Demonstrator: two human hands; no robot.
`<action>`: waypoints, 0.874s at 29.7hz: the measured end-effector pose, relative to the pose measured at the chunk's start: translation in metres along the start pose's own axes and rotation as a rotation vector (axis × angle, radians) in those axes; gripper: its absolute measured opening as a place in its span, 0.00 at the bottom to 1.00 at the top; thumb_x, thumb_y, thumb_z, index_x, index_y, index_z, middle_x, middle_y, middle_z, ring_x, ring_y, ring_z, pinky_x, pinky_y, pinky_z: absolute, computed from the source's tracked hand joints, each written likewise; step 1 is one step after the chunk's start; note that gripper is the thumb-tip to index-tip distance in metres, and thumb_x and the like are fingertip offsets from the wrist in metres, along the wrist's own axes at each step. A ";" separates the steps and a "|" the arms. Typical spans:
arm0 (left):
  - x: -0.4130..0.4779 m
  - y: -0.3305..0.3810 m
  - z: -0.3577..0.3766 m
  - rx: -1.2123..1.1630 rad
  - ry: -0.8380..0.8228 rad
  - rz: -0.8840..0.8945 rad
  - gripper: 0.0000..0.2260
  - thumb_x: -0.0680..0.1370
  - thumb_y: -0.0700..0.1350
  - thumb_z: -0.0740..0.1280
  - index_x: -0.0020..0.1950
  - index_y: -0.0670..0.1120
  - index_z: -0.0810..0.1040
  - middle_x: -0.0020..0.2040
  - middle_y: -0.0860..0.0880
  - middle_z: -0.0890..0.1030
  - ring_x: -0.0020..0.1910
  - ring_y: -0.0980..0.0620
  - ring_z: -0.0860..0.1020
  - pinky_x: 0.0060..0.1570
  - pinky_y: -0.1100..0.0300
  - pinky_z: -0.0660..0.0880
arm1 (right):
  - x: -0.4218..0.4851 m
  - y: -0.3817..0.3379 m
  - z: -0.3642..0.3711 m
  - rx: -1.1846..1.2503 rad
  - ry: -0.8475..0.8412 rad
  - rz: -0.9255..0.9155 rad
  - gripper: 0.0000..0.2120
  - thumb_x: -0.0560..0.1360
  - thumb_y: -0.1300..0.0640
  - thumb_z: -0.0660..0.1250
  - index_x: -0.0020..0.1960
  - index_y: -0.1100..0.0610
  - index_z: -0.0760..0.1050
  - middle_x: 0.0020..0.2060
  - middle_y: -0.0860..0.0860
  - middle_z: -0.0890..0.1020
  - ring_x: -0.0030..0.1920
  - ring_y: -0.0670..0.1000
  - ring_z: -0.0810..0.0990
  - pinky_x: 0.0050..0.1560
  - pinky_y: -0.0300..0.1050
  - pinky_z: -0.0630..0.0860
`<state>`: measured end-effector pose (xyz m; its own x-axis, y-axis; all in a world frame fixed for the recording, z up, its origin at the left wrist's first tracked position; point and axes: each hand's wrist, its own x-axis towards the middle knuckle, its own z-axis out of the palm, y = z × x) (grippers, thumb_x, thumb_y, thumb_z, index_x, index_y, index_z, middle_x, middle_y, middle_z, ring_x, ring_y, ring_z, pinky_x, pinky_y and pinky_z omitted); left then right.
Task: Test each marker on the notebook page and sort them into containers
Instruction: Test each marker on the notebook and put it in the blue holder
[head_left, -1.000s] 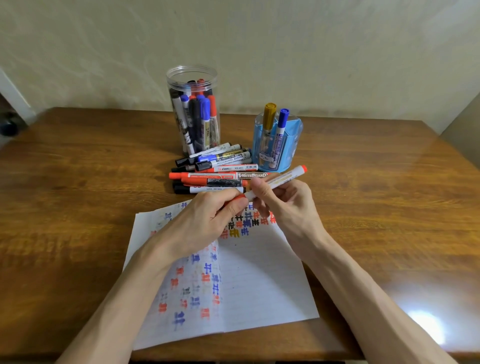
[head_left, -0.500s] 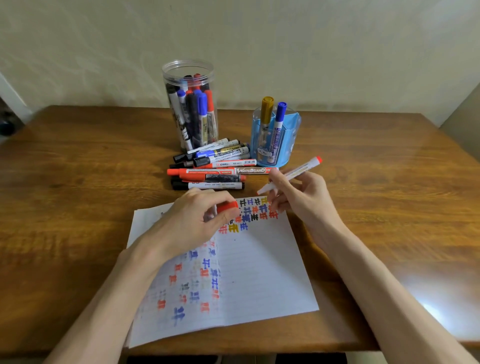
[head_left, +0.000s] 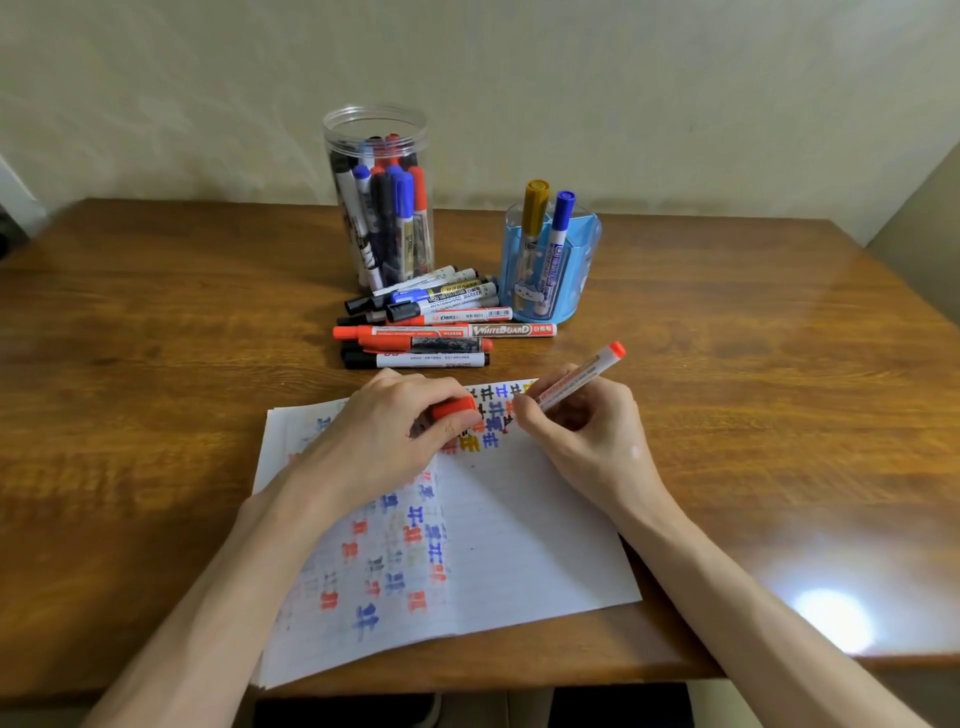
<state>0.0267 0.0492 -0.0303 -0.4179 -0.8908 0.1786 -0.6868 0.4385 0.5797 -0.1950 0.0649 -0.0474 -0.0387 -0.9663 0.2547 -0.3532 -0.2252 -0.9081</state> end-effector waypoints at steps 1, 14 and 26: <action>0.000 0.001 0.000 0.005 -0.004 -0.005 0.18 0.76 0.65 0.59 0.54 0.57 0.81 0.46 0.60 0.81 0.50 0.61 0.72 0.49 0.71 0.65 | 0.000 0.001 0.000 -0.010 -0.004 -0.003 0.07 0.76 0.60 0.75 0.41 0.53 0.82 0.33 0.47 0.84 0.34 0.47 0.82 0.39 0.57 0.81; -0.002 0.004 -0.002 0.017 -0.013 -0.018 0.21 0.76 0.66 0.57 0.54 0.56 0.81 0.46 0.59 0.81 0.50 0.61 0.72 0.49 0.73 0.64 | -0.001 0.002 -0.001 -0.096 -0.014 -0.036 0.08 0.76 0.58 0.75 0.39 0.52 0.80 0.30 0.43 0.81 0.30 0.45 0.78 0.33 0.52 0.78; -0.001 0.000 -0.001 0.046 -0.031 -0.035 0.20 0.76 0.68 0.56 0.56 0.59 0.80 0.48 0.60 0.81 0.51 0.58 0.73 0.49 0.69 0.65 | -0.001 0.000 -0.001 -0.048 -0.060 -0.060 0.09 0.77 0.59 0.74 0.39 0.53 0.79 0.30 0.42 0.80 0.30 0.44 0.78 0.32 0.45 0.76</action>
<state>0.0283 0.0503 -0.0298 -0.4113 -0.9017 0.1337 -0.7273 0.4130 0.5482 -0.1961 0.0662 -0.0470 0.0397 -0.9573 0.2862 -0.3979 -0.2779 -0.8743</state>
